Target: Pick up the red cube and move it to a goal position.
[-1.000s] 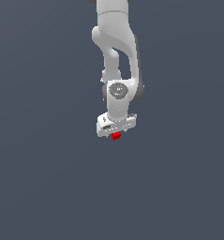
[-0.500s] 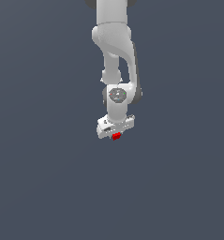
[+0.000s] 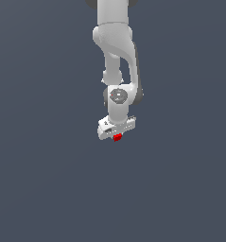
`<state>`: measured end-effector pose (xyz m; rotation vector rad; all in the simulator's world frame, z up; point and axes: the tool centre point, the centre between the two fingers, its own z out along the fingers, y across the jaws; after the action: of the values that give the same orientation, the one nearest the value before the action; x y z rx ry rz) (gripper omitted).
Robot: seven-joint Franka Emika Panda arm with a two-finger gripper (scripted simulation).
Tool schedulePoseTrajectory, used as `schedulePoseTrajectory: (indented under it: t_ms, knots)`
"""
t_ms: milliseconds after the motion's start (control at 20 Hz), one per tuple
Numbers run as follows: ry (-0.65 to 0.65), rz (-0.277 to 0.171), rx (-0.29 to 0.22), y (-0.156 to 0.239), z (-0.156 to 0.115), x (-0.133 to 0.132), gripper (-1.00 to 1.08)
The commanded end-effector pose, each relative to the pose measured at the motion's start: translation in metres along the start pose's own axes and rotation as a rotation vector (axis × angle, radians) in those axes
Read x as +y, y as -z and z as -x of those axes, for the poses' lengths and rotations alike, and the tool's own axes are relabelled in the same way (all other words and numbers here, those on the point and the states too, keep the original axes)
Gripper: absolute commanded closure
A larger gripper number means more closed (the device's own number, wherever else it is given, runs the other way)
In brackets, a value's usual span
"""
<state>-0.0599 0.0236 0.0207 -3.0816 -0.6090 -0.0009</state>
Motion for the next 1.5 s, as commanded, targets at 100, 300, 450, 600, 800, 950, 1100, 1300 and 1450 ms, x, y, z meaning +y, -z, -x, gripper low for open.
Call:
schedulePoseTrajectory:
  t_ms: [100, 300, 450, 600, 800, 950, 1100, 1300, 1450]
  knots:
    - [0.0, 0.0, 0.0, 0.003, 0.0, 0.0, 1.08]
    - [0.0, 0.0, 0.0, 0.014, 0.0, 0.002, 1.08]
    - [0.0, 0.0, 0.0, 0.029, -0.001, 0.004, 1.08]
    - [0.001, 0.0, 0.0, 0.049, -0.002, 0.007, 1.08]
    - [0.001, 0.0, 0.0, 0.084, -0.004, 0.012, 1.08]
    - [0.001, 0.0, 0.0, 0.115, -0.005, 0.016, 1.08]
    - [0.001, 0.0, 0.0, 0.147, -0.008, 0.021, 1.08]
    - [0.001, -0.001, 0.0, 0.182, -0.01, 0.026, 1.08]
    - [0.001, -0.001, 0.0, 0.203, -0.012, 0.03, 1.08]
